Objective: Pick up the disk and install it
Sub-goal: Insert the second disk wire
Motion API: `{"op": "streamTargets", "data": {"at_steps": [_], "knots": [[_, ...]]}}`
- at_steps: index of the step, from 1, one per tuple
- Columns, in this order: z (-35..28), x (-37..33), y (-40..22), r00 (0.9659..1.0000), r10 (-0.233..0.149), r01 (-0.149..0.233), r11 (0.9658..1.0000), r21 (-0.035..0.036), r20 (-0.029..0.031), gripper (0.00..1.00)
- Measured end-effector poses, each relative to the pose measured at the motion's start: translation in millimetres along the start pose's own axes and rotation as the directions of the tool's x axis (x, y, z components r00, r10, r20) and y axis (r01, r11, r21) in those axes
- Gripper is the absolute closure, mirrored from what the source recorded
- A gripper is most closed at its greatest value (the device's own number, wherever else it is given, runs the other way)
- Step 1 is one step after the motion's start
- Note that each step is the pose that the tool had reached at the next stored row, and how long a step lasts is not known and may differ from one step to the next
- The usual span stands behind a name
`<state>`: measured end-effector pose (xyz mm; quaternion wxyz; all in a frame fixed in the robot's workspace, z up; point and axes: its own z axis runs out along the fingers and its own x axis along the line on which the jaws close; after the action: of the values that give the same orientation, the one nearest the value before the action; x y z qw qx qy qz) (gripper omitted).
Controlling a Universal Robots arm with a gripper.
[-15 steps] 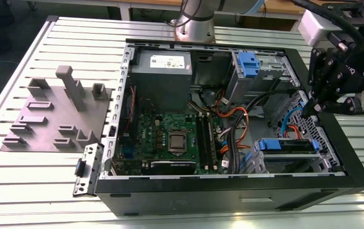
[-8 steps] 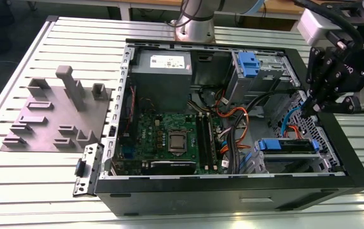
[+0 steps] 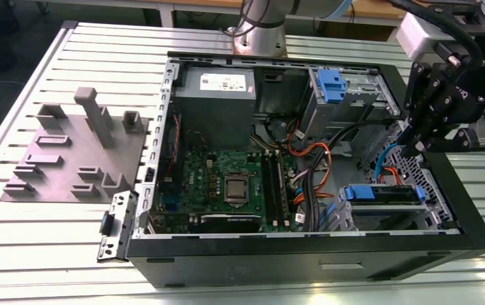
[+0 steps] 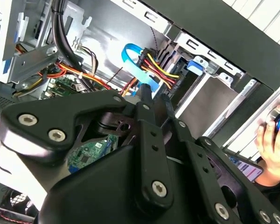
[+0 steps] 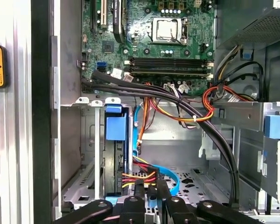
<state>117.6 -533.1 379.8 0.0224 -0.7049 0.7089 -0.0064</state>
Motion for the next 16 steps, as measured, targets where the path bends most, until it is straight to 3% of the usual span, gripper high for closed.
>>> {"op": "streamTargets", "data": {"at_steps": [5, 8, 16], "knots": [[1.6, -0.3, -1.3, 0.9998, 0.003, -0.003, 1.0, -0.0073, 0.0216, 0.75], [3.2, -0.3, -1.6, 0.9995, 0.005, -0.005, 0.9999, -0.0111, 0.0314, 0.75], [5.7, -0.2, -2.4, 0.9993, 0.022, -0.021, 0.9997, -0.0111, 0.0315, 0.75]]}}
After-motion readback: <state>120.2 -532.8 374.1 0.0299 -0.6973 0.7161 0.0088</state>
